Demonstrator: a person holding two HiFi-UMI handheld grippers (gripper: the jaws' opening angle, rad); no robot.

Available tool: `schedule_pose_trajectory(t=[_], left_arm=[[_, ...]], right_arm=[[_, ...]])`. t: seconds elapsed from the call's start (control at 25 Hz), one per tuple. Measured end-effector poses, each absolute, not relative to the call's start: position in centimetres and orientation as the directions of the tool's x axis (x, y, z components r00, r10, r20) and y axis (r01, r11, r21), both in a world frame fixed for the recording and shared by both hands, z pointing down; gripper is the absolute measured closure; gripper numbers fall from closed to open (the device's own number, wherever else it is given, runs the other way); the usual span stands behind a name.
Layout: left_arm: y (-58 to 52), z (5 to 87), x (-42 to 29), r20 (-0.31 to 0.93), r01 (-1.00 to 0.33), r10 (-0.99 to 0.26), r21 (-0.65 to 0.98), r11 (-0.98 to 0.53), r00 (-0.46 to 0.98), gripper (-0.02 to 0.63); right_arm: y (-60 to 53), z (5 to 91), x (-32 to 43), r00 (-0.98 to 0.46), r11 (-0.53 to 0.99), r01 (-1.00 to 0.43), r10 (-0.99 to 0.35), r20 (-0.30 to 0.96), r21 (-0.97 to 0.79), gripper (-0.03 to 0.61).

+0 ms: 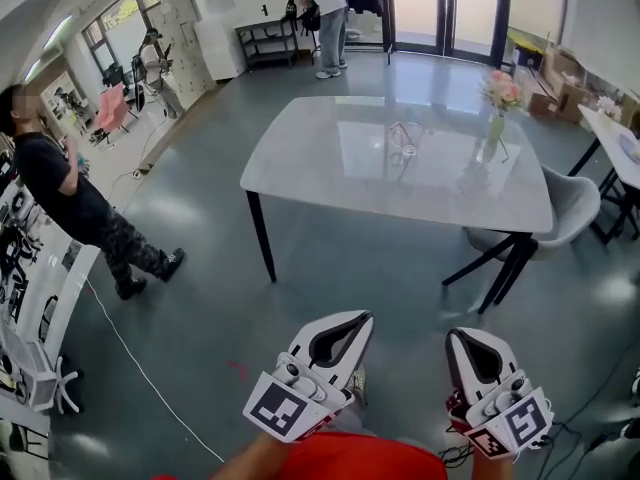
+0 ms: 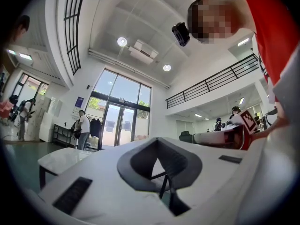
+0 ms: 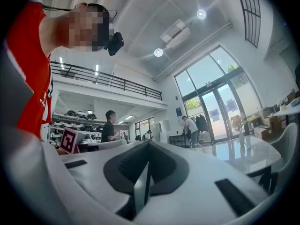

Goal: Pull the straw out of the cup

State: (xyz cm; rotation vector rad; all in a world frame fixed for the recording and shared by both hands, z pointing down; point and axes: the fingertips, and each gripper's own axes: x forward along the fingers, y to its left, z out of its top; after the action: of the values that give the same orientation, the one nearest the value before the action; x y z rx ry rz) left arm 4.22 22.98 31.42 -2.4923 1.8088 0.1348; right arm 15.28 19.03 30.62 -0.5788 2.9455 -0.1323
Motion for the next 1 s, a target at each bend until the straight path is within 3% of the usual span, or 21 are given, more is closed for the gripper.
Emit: schedule_pose_trajectory(t=[0.44, 1.0], left_arm=[[11.0, 31.6, -5.3, -0.086, -0.931, -0.927, -0.019, -0.364, 0.364, 0.606], [0.1, 33.4, -8.8, -0.052, -0.936, -0.935, 0.019, -0.352, 0.351, 0.606]], right_arm=[[7.1, 29.4, 5.7, -0.884, 0.890, -0.443, -0.453, -0.115, -0.105, 0.571], [-3.3, 30.0, 2.1, -0.880, 0.886, -0.452, -0.462, -0.107, -0.103, 0.571]])
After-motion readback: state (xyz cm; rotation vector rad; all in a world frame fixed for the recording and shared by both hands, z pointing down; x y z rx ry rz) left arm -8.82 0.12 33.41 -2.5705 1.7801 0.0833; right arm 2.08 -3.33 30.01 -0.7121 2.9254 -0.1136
